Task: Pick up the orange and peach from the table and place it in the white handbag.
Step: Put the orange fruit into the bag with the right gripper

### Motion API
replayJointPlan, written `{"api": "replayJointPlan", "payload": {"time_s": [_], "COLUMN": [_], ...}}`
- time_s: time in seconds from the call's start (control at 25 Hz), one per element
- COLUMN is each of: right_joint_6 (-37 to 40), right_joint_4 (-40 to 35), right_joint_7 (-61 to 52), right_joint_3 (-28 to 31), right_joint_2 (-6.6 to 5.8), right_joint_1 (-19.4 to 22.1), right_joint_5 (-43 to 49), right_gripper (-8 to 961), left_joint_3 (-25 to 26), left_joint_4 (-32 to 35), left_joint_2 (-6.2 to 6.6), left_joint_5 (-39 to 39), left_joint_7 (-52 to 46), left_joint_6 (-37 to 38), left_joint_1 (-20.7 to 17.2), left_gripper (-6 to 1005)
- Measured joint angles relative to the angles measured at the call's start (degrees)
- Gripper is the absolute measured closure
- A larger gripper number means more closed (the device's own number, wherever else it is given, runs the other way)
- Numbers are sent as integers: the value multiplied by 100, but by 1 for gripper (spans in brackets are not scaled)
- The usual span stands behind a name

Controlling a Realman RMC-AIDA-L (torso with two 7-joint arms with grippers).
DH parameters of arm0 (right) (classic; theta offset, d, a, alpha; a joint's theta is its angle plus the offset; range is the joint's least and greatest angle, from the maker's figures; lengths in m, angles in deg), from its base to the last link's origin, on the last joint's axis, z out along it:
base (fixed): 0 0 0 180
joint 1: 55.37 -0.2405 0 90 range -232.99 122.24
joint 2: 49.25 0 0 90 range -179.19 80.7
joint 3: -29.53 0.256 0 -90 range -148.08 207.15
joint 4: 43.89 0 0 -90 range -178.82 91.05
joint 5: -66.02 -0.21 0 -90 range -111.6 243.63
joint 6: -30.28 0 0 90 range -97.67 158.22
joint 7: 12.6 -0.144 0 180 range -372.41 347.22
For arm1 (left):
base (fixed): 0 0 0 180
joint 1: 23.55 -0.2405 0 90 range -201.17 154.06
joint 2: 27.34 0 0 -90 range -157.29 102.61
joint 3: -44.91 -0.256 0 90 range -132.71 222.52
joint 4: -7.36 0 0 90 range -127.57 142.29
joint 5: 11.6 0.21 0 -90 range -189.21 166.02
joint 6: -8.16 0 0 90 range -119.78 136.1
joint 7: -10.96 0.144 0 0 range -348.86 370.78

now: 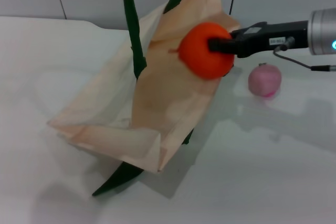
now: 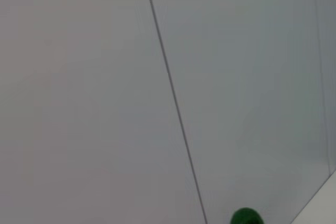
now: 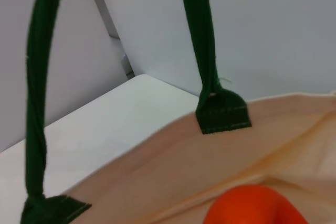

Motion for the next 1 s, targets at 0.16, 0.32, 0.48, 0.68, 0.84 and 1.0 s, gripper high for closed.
{"api": "replayJointPlan", "payload": {"time_s": [0.16, 0.32, 0.48, 0.68, 0.84, 1.0], "right_joint_6": [179, 337, 508, 520, 524, 524], "right_joint_4": [254, 545, 724, 767, 821, 880], "right_joint_7": [103, 219, 239, 264, 264, 279], "right_joint_3": [-5, -25, -47, -77, -68, -73], "right_joint_2": [11, 24, 23, 0, -23, -35], "right_joint_1": [-187, -377, -494, -573, -596, -610], "right_joint_5": [-48, -50, -56, -162, -159, -118], "right_gripper": [759, 794, 826, 861, 872, 883], "left_joint_3": [-3, -36, -89, -131, -130, -129], "left_joint_4": [31, 45, 52, 53, 53, 59], "left_joint_2": [0, 0, 0, 0, 0, 0], "left_joint_5": [-86, -131, -134, -135, -131, -105], "left_joint_7": [-2, -7, -28, -48, -53, -67], "left_joint_6": [10, 17, 31, 34, 34, 34], "left_joint_1": [36, 58, 94, 115, 115, 115], "left_gripper": [878, 879, 879, 878, 878, 878]}}
